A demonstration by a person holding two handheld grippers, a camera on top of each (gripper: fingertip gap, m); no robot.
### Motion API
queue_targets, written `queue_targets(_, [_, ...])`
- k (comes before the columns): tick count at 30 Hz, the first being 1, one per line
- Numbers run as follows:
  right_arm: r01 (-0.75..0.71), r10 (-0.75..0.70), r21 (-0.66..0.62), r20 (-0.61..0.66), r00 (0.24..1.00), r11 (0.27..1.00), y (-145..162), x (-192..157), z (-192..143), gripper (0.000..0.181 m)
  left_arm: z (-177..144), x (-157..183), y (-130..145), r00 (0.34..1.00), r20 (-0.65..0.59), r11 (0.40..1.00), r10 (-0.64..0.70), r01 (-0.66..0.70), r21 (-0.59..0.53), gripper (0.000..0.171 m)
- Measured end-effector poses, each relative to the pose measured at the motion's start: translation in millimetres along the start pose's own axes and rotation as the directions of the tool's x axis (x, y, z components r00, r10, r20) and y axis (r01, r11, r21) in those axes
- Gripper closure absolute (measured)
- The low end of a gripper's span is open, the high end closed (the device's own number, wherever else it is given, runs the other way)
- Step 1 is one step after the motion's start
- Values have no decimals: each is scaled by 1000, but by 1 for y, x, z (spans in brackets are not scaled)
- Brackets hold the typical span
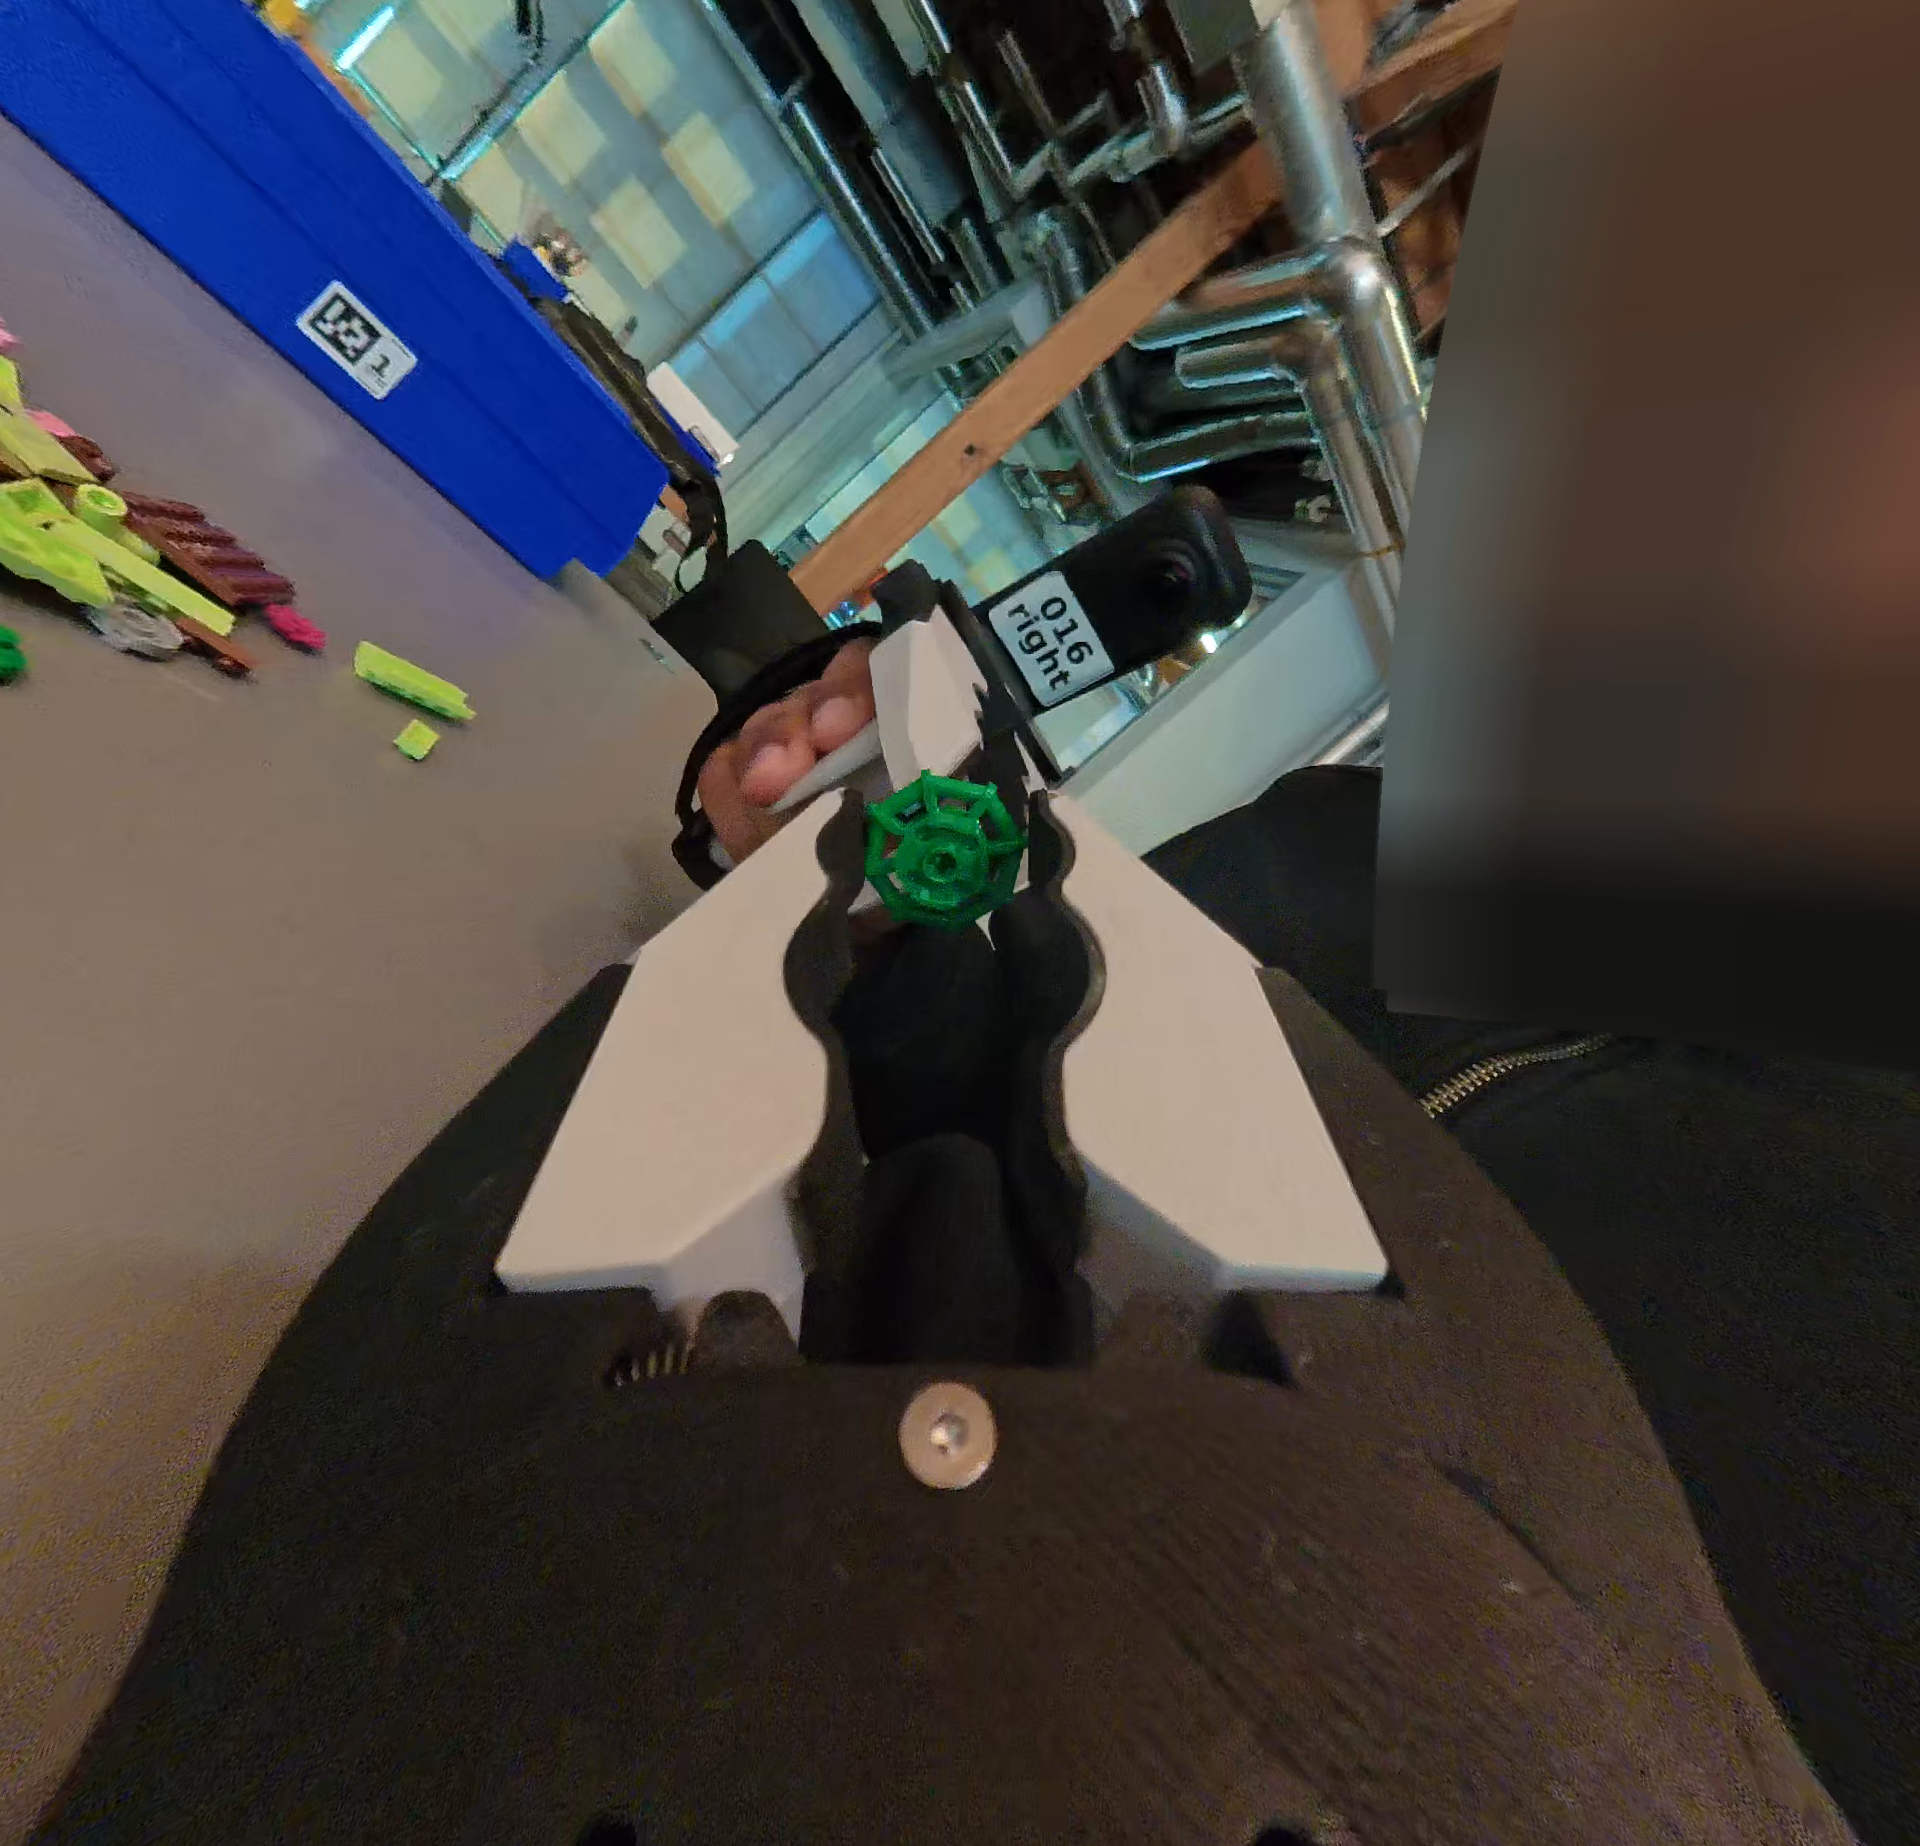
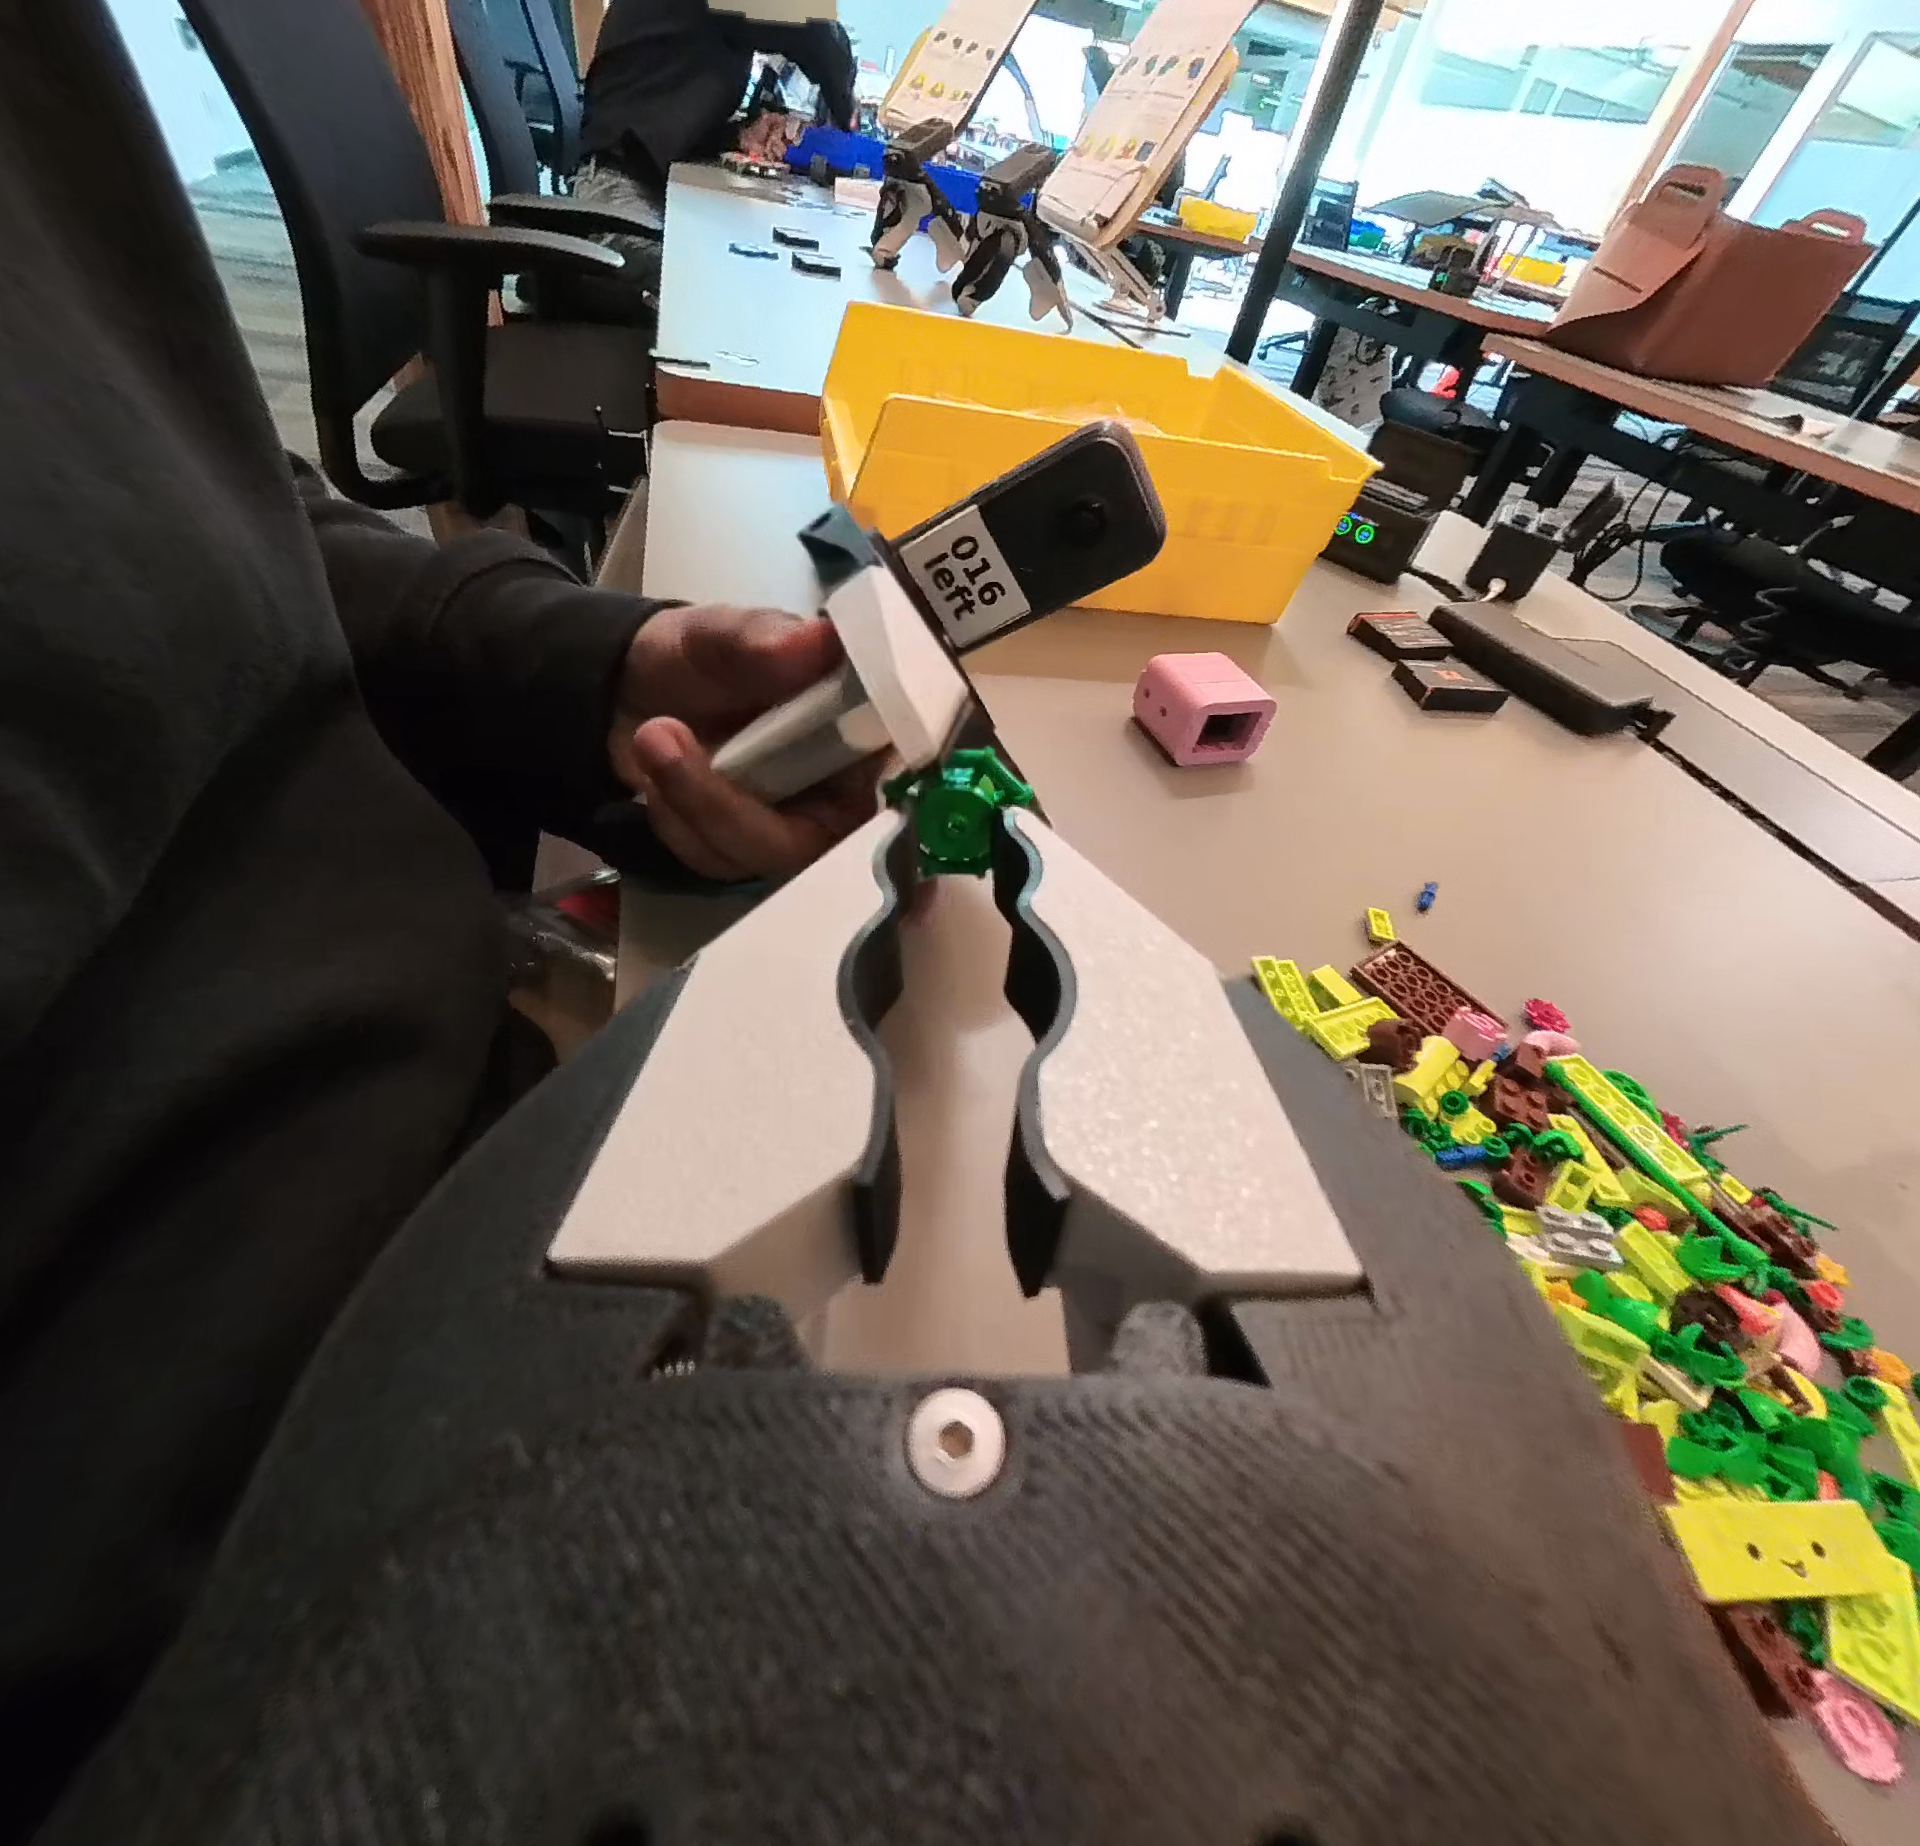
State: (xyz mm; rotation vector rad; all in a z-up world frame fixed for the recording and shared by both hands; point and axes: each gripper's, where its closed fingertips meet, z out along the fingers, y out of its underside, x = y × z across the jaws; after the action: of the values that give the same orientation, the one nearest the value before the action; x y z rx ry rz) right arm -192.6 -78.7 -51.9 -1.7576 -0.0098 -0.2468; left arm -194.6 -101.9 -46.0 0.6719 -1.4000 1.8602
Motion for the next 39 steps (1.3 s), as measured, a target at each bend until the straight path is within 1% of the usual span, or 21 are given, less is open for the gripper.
queue_targets(4, [3, -3, 9, -4, 1000, 1000, -1, -2, 0, 169, 0, 2, 0, 1000, 9, 1000, 26, -26, -18, 143])
queue_targets(6, [-2, 2, 12, -7, 1000, 1000, -2, -2, -1, 169, 0, 2, 0, 1000, -2, 1000, 8, -8, -14, 144])
queue_targets(9, [6, -6, -21, -14, 1000, 1000, 2, -2, -2, 170, 0, -2, 1, 1000, 18, 1000, 11, -10, -18, 143])
queue_targets(10, [14, -15, -12, -28, 999, 1000, 1, -1, -6, 181, -9, -5, -12, 999, 34, 999, 10, -12, 51, 143])
queue_targets(11, [16, -14, 28, -55, 998, 999, -5, 5, -16, 181, -24, -4, -28, 1000, 14, 992, -18, 17, 126, 143])
queue_targets(12, [-5, 8, 44, -70, 998, 999, -7, 11, -27, 181, -36, -7, -34, 999, 37, 990, -8, 3, 138, 143])
queue_targets(13, [-23, 27, 52, -87, 996, 998, -7, 17, -36, 181, -43, -12, -31, 994, 102, 994, 40, -51, 100, 143])
queue_targets(14, [-36, 41, 50, -110, 993, 998, -5, 23, -42, 181, -45, -13, -29, 988, 137, 994, 77, -87, 71, 143])
queue_targets(16, [-86, 90, 33, -111, 990, 996, 5, 27, -41, 181, -39, -7, -28, 981, 132, 987, 142, -150, 52, 143])
queue_targets(17, [-120, 126, 53, -112, 986, 991, 7, 29, -36, 181, -35, -10, -28, 964, 167, 975, 208, -217, 41, 143])
queue_targets(19, [-229, 239, 138, -66, 969, 964, 5, 29, -22, 181, -25, -12, -20, 896, 225, 921, 383, -389, -20, 143])
queue_targets(20, [-322, 330, 146, -34, 943, 935, 8, 31, -13, 181, -20, -9, -17, 839, 246, 872, 485, -485, -67, 143])
queue_targets(21, [-408, 409, 135, 22, 912, 903, 11, 29, -4, 170, -18, -9, -16, 761, 282, 808, 584, -579, -110, 143])
queue_targets(22, [-486, 479, 118, 83, 874, 866, 13, 25, 3, 167, -18, -10, -14, 694, 311, 756, 649, -636, -156, 143])
queue_targets(23, [-561, 547, 104, 136, 826, 821, 14, 23, 8, 164, -17, -8, -13, 666, 307, 727, 680, -665, -170, 143])
queue_targets(24, [-622, 595, 102, 205, 777, 776, 10, 20, 11, 158, -18, -7, -13, 655, 310, 718, 689, -675, -168, 143])
queue_targets(27, [-762, 687, 116, 364, 629, 637, -2, 19, 8, 164, -18, -4, -13, 622, 313, 687, 718, -706, -174, 143])
queue_targets(29, [-809, 717, 91, 414, 561, 580, -3, 18, 4, 166, -16, -4, -9, 594, 304, 660, 745, -724, -203, 143])
queue_targets(32, [-834, 740, 48, 434, 513, 550, -1, 13, 3, 166, -12, -6, -4, 553, 294, 621, 779, -743, -248, 143])
queue_targets(36, [-836, 752, -22, 451, 481, 548, 0, 1, 5, 164, -7, -8, 4, 515, 269, 579, 814, -757, -305, 143])
queue_targets(39, [-843, 764, -50, 454, 459, 536, 1, -2, 5, 169, -6, -6, 6, 505, 254, 564, 825, -768, -305, 143])
